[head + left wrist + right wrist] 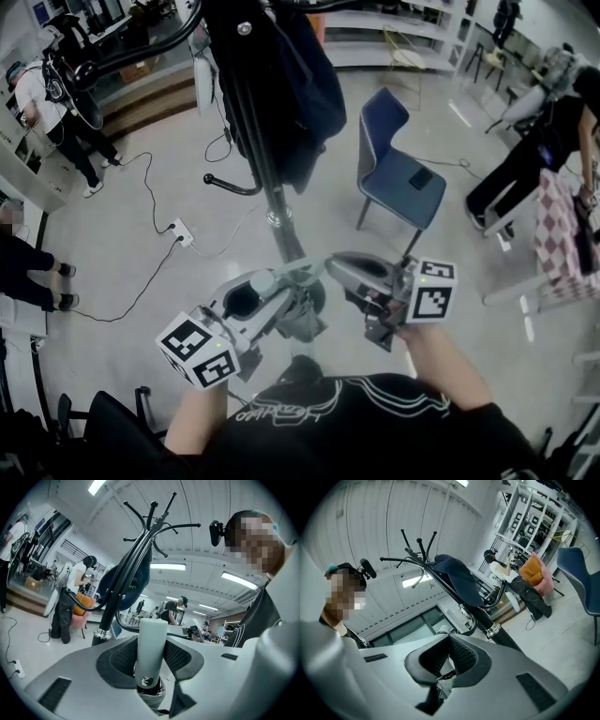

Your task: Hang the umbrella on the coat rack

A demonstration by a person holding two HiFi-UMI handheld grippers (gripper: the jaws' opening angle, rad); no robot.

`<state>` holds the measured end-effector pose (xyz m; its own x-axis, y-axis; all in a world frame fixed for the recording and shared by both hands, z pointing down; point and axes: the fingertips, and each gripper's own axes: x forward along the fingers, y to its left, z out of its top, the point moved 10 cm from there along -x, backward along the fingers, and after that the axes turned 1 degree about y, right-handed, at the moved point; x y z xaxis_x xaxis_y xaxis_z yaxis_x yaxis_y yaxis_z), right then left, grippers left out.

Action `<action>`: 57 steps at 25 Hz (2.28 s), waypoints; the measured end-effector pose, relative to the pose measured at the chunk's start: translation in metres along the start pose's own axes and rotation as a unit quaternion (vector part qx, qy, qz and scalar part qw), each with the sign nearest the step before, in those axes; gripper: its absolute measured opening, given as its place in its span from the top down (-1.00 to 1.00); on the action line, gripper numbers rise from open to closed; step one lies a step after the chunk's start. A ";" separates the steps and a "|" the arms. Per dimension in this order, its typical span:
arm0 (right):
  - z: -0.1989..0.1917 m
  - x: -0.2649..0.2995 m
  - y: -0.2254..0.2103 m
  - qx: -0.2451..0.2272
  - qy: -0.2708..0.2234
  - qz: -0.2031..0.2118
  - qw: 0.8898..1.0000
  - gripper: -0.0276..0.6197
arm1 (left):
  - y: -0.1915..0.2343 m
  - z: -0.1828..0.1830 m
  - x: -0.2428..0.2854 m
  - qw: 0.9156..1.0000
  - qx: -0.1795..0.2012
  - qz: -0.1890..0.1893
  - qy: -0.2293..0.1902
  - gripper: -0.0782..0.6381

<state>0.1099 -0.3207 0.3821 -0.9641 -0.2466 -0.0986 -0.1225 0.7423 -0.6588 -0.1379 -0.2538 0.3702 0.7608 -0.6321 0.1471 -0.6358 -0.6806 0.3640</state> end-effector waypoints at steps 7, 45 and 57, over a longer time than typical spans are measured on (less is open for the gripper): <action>0.000 0.009 -0.024 0.012 0.007 -0.024 1.000 0.87 | 0.028 -0.013 0.014 0.999 0.004 0.028 0.027 0.34; -0.020 0.004 -0.062 0.043 0.033 -0.058 0.997 0.87 | 0.096 -0.087 0.062 0.989 -0.061 0.020 0.129 0.23; -0.024 -0.022 -0.025 -0.014 0.054 -0.073 0.996 0.87 | 0.049 -0.071 0.039 0.994 -0.082 0.014 0.072 0.38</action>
<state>0.1285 -0.3194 0.4187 -0.9548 -0.2867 0.0785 -0.2689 0.7204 -0.6393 -0.1297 -0.2857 0.4588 0.7608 -0.5826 0.2859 -0.6369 -0.5856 0.5015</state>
